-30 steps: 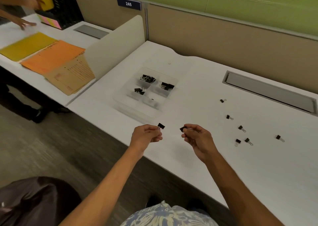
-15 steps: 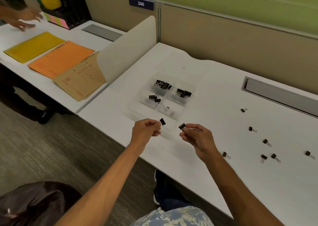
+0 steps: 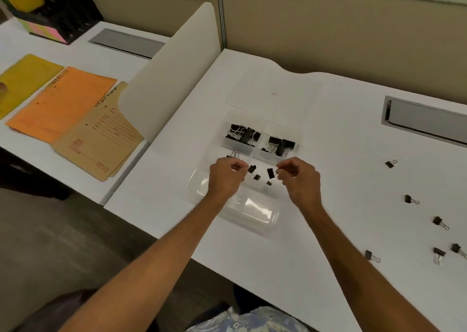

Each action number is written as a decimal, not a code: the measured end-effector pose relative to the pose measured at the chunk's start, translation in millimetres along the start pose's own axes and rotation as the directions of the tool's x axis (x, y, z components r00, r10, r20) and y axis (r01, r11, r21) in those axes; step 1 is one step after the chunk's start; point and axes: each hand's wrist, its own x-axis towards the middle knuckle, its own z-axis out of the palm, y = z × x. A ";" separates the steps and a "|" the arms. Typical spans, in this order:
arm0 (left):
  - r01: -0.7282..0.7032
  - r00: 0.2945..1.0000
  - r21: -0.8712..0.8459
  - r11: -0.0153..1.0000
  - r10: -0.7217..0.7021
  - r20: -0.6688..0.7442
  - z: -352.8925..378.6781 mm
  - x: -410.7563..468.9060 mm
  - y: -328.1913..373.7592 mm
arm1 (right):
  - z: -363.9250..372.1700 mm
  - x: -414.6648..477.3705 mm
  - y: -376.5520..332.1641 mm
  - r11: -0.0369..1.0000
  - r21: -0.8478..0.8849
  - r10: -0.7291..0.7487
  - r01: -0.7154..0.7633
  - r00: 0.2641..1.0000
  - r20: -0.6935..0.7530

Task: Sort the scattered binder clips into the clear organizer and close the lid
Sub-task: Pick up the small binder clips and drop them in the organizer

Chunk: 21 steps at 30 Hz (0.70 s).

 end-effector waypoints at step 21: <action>-0.446 0.890 0.570 0.690 0.279 0.360 41.9 73.7 6.1 | 37.8 30.6 2.2 0.774 -0.633 -0.039 0.013 0.999 -0.027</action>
